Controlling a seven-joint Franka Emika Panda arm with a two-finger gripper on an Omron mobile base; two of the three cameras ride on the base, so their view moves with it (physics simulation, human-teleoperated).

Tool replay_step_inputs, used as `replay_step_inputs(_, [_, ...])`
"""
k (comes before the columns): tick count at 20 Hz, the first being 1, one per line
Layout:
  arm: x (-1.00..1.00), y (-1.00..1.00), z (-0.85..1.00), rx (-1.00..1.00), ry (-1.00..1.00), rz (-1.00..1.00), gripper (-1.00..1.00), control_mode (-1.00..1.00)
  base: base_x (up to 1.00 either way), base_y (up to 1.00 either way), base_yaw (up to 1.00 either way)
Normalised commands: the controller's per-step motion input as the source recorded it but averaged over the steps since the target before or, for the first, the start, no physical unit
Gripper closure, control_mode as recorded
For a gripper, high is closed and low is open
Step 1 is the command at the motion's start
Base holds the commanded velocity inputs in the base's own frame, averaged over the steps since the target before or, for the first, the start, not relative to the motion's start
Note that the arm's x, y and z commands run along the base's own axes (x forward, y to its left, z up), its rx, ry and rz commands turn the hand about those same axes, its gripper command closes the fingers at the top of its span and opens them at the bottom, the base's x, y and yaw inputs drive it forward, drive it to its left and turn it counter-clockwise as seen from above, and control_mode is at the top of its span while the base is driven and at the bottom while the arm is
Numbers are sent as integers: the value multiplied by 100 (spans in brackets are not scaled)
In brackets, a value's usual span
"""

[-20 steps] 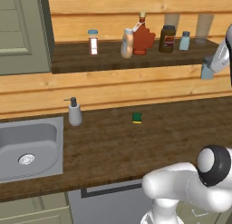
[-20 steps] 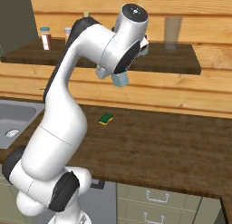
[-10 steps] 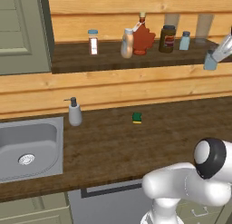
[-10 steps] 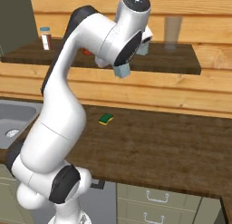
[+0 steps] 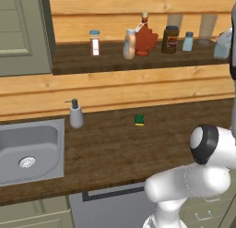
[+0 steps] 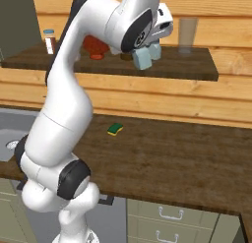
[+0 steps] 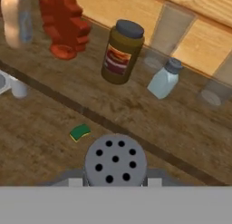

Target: Put the shaker and condiment bottle from the counter next to their counterparts in the cabinet.

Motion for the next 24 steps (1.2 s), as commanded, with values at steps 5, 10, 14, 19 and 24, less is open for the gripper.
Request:
replay_step_inputs(5, [53,-4,0,1,-6,-18,100,-100,0,0,0])
replay_step_inputs(10, [31,-6,-4,4,-1,-8,100,-100,0,0,0])
replay_step_inputs(14, [3,-17,-1,10,-1,-2,100,-100,0,0,0])
replay_step_inputs(19, [19,-17,-9,5,-1,-5,100,-100,0,0,0])
replay_step_inputs(24, [48,-1,-10,0,-1,-9,100,-100,0,0,0])
